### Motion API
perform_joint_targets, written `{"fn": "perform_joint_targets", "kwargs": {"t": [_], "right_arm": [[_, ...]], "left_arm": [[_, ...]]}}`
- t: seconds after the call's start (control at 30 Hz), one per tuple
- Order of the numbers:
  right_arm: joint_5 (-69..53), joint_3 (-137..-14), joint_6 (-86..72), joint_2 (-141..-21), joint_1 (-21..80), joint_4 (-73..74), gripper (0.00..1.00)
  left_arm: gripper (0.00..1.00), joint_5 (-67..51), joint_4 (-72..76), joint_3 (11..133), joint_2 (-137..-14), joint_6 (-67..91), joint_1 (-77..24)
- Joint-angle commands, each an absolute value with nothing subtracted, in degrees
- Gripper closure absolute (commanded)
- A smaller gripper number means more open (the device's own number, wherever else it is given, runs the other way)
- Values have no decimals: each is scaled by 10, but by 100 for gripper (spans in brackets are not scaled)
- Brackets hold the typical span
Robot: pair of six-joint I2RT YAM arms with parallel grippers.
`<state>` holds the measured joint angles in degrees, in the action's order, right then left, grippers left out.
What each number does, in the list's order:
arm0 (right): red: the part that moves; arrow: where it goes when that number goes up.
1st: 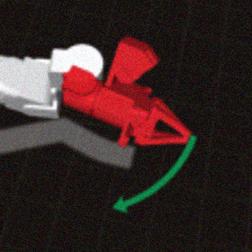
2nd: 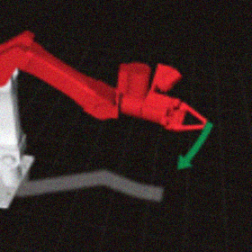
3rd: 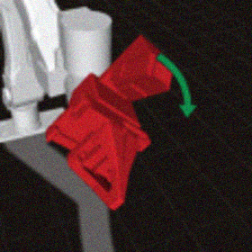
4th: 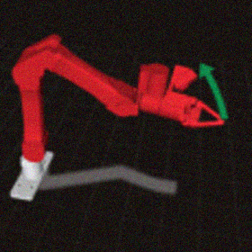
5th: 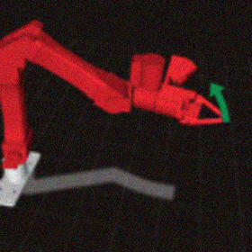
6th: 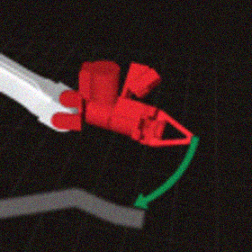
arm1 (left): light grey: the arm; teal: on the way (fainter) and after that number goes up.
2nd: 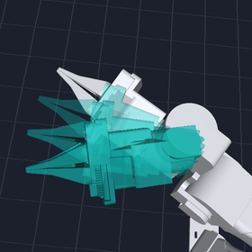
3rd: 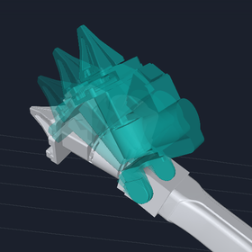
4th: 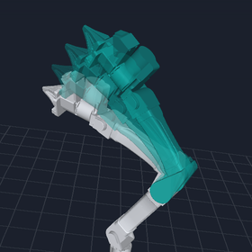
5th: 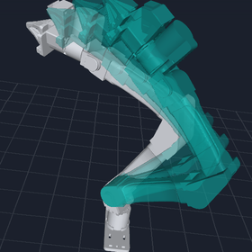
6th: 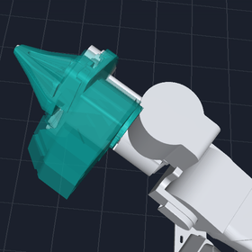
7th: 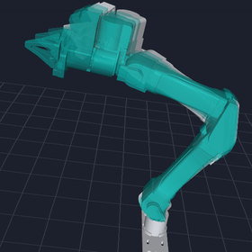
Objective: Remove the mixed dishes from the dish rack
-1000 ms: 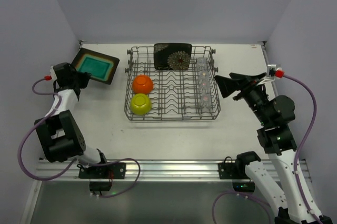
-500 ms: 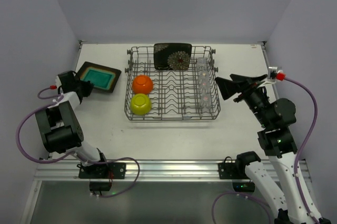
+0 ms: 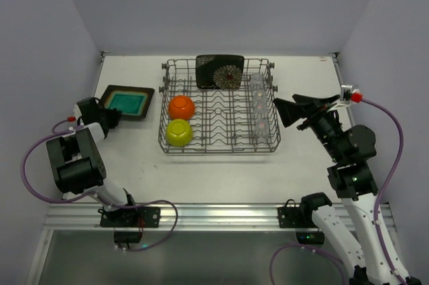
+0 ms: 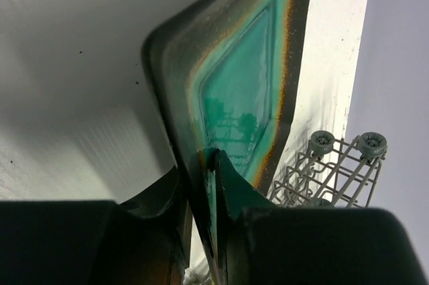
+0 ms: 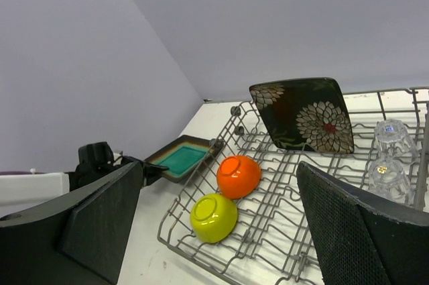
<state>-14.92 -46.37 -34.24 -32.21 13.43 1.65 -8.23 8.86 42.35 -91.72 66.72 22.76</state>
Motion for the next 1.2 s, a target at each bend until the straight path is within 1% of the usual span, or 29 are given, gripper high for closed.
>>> {"fn": "perform_joint_targets", "kwargs": {"t": [0.0,0.03,0.07,0.13,0.17,0.2,0.27,0.43,0.47,0.53,0.8,0.9,0.93,1.0,1.07,1.13,1.17], "right_arm": [[-155,-461,-336,-324,133,-14,1],[-154,-460,-336,-325,133,-14,1],[-155,-461,-336,-326,133,-15,1],[-156,-460,-337,-327,133,-16,1],[-156,-459,-337,-327,133,-16,1],[-156,-459,-336,-327,133,-16,1],[-155,-459,-336,-327,133,-16,1],[-153,-459,-336,-325,133,-16,1],[-153,-458,-336,-325,133,-16,1],[-151,-458,-335,-326,133,-16,1],[-146,-461,-333,-328,133,-8,1],[-144,-467,-330,-336,133,-2,1],[-144,-469,-330,-339,133,-2,1],[-148,-479,-327,-353,133,19,1],[-152,-486,-322,-369,133,24,1],[-152,-494,-316,-381,133,33,1],[-152,-498,-307,-388,133,36,1]], "left_arm": [[81,-72,154,418,-916,675,230],[78,-71,154,417,-917,677,230],[72,-69,155,416,-918,677,230],[64,-68,152,416,-920,678,230],[57,-69,151,417,-922,678,230],[54,-69,150,416,-923,679,230],[50,-72,152,415,-926,679,231],[46,-73,146,411,-922,678,230],[41,-70,136,411,-920,677,231],[35,-61,114,411,-912,678,230],[32,-47,86,398,-894,683,230],[26,-51,69,401,-887,686,231],[21,-55,69,400,-885,686,231],[19,-65,63,401,-876,686,231],[8,-62,44,404,-863,679,231],[0,-57,27,405,-827,672,231],[0,-58,21,404,-814,669,230]]}}
